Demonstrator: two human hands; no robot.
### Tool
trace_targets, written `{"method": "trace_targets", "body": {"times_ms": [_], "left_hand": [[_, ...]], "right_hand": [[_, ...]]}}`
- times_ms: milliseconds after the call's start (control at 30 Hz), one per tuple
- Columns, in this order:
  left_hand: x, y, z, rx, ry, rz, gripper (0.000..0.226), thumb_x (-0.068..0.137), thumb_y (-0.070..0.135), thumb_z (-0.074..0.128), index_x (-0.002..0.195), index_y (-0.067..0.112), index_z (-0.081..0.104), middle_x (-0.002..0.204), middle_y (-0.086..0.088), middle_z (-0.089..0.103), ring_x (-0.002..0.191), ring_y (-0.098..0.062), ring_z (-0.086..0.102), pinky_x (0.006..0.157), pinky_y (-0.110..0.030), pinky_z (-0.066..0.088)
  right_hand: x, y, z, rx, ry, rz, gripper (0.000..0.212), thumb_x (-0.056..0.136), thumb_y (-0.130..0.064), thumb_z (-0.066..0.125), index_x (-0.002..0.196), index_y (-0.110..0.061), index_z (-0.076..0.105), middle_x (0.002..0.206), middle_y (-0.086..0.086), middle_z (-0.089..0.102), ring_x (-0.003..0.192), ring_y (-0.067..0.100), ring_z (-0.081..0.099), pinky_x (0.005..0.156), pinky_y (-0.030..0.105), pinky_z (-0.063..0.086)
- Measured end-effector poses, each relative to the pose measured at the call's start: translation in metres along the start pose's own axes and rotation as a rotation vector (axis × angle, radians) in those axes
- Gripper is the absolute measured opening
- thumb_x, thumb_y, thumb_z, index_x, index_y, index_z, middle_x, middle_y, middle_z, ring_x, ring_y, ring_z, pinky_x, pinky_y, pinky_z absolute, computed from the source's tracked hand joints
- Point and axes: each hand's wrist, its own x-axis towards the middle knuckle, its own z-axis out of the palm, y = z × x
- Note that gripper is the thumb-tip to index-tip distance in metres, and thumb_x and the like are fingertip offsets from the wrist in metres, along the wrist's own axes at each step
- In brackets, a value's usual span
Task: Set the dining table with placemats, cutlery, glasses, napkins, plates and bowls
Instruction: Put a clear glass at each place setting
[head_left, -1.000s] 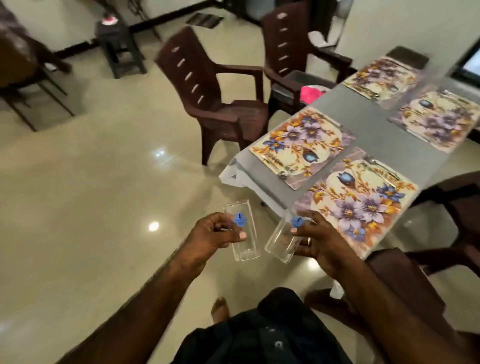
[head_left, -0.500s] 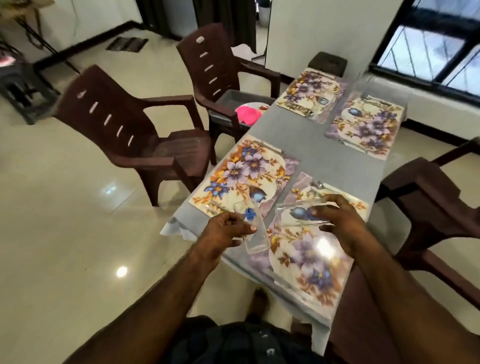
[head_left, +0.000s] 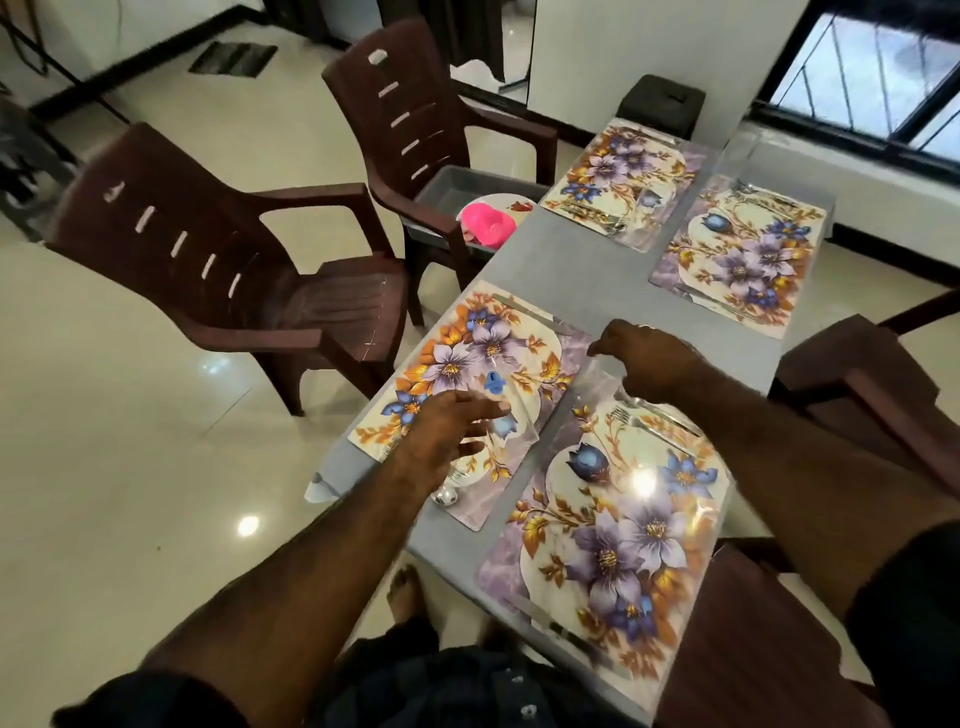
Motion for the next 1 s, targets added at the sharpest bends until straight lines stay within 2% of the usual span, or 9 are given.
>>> {"method": "trace_targets", "body": {"times_ms": [100, 233, 300, 433, 633, 800, 867, 933, 1000], "left_hand": [[0.011, 0.004, 0.0, -0.032, 0.011, -0.015, 0.064, 0.054, 0.037, 0.093, 0.108, 0.012, 0.069, 0.116, -0.017, 0.076, 0.089, -0.022, 0.063, 0.072, -0.032, 0.051], [0.024, 0.001, -0.006, -0.017, 0.006, -0.046, 0.04, 0.074, 0.027, 0.088, 0.106, 0.011, 0.07, 0.104, -0.01, 0.077, 0.091, -0.021, 0.064, 0.077, -0.035, 0.049], [0.025, -0.002, -0.011, -0.036, 0.028, -0.052, 0.032, 0.082, 0.022, 0.085, 0.108, 0.011, 0.071, 0.102, -0.009, 0.077, 0.09, -0.021, 0.065, 0.076, -0.034, 0.049], [0.033, -0.002, -0.008, -0.046, 0.049, -0.067, 0.036, 0.082, 0.022, 0.085, 0.112, 0.009, 0.07, 0.105, -0.011, 0.077, 0.09, -0.022, 0.067, 0.076, -0.034, 0.052], [0.033, 0.002, -0.007, -0.041, 0.037, -0.037, 0.044, 0.083, 0.02, 0.084, 0.121, 0.005, 0.068, 0.098, -0.006, 0.079, 0.092, -0.022, 0.068, 0.08, -0.037, 0.052], [0.031, 0.002, -0.011, -0.03, 0.024, -0.036, 0.033, 0.085, 0.019, 0.083, 0.113, 0.009, 0.068, 0.091, -0.003, 0.077, 0.09, -0.021, 0.066, 0.08, -0.037, 0.052], [0.029, 0.001, -0.012, -0.021, 0.024, -0.039, 0.035, 0.086, 0.019, 0.083, 0.116, 0.007, 0.069, 0.093, -0.004, 0.076, 0.091, -0.022, 0.065, 0.081, -0.038, 0.052], [0.026, -0.001, -0.015, -0.004, 0.027, -0.037, 0.041, 0.082, 0.02, 0.086, 0.117, 0.008, 0.068, 0.094, -0.005, 0.075, 0.093, -0.023, 0.065, 0.081, -0.039, 0.052], [0.023, 0.001, -0.018, 0.035, 0.021, -0.017, 0.046, 0.074, 0.024, 0.092, 0.112, 0.014, 0.068, 0.094, -0.004, 0.075, 0.093, -0.022, 0.067, 0.081, -0.04, 0.053]], "right_hand": [[0.013, 0.005, 0.008, -0.134, -0.011, -0.043, 0.073, 0.08, -0.006, 0.079, 0.142, -0.036, 0.058, 0.142, 0.003, 0.048, 0.12, 0.028, 0.059, 0.085, 0.037, 0.058], [0.023, 0.01, 0.01, -0.213, -0.03, -0.095, 0.069, 0.084, -0.012, 0.079, 0.143, -0.039, 0.055, 0.145, 0.005, 0.045, 0.126, 0.027, 0.056, 0.089, 0.036, 0.059], [0.023, 0.008, 0.01, -0.225, -0.021, -0.139, 0.061, 0.088, -0.024, 0.079, 0.142, -0.039, 0.056, 0.143, 0.004, 0.046, 0.124, 0.026, 0.057, 0.089, 0.037, 0.059], [0.025, 0.023, 0.02, -0.205, -0.024, -0.151, 0.054, 0.088, -0.05, 0.076, 0.136, -0.043, 0.054, 0.137, 0.001, 0.048, 0.119, 0.023, 0.058, 0.085, 0.038, 0.06], [0.016, 0.02, 0.007, -0.241, -0.084, -0.163, 0.056, 0.092, -0.035, 0.074, 0.144, -0.034, 0.053, 0.146, 0.008, 0.042, 0.128, 0.028, 0.053, 0.094, 0.041, 0.058], [0.016, 0.029, 0.011, -0.278, -0.067, -0.151, 0.067, 0.089, -0.019, 0.077, 0.148, -0.035, 0.049, 0.15, 0.008, 0.04, 0.131, 0.029, 0.051, 0.095, 0.039, 0.058], [0.017, 0.029, 0.014, -0.273, -0.065, -0.137, 0.068, 0.09, -0.02, 0.076, 0.149, -0.036, 0.047, 0.151, 0.009, 0.039, 0.133, 0.03, 0.05, 0.097, 0.04, 0.057], [0.017, 0.029, 0.017, -0.272, -0.074, -0.116, 0.077, 0.09, -0.023, 0.077, 0.155, -0.04, 0.038, 0.157, 0.011, 0.034, 0.139, 0.034, 0.047, 0.103, 0.042, 0.054], [0.016, 0.026, 0.018, -0.263, -0.065, -0.061, 0.099, 0.084, -0.025, 0.083, 0.16, -0.042, 0.022, 0.165, 0.013, 0.023, 0.147, 0.038, 0.036, 0.114, 0.048, 0.044]]}}
